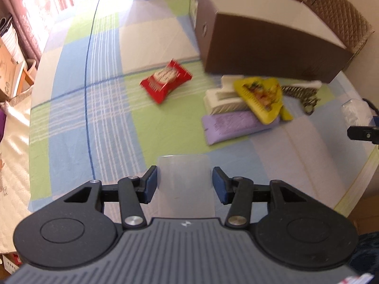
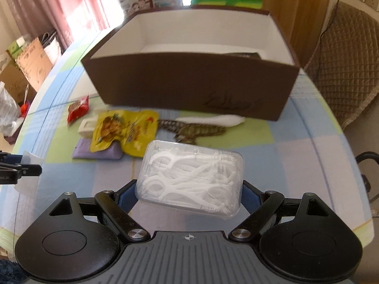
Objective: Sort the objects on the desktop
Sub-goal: 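Carry clear sleeve and floss-pick box over the open brown box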
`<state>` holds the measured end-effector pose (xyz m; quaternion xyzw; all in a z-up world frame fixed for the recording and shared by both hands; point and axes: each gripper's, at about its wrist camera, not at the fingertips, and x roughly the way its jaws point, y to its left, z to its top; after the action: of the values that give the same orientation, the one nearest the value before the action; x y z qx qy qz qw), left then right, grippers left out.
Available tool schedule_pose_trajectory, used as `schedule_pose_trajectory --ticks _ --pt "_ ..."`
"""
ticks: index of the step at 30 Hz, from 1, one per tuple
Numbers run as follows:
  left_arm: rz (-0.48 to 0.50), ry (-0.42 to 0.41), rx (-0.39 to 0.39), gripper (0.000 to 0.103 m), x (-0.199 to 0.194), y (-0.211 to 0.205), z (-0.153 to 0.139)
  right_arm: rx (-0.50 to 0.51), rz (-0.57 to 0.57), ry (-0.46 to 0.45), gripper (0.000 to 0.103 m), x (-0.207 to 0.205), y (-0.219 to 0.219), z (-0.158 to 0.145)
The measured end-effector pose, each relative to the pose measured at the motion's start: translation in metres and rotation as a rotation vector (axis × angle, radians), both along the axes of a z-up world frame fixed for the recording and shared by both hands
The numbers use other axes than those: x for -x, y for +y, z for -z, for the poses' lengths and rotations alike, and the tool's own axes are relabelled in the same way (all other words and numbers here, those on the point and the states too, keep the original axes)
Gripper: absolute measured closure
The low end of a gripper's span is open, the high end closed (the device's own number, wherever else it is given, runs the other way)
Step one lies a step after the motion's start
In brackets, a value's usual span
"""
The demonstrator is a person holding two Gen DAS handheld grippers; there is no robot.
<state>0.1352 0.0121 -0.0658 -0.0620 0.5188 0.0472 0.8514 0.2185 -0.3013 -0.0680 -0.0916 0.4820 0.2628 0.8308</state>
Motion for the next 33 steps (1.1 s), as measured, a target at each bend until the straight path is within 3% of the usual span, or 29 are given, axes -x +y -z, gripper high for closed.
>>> schedule_pose_trajectory --ticks 18,33 --pt "0.042 -0.144 0.001 0.058 -0.022 -0.035 -0.057 -0.063 -0.082 -0.053 0.018 -0.031 -0.018 -0.032" --pt "0.087 -0.238 -0.039 0.058 -0.085 -0.049 -0.097 -0.085 -0.186 -0.137 0.018 -0.086 -0.008 -0.061"
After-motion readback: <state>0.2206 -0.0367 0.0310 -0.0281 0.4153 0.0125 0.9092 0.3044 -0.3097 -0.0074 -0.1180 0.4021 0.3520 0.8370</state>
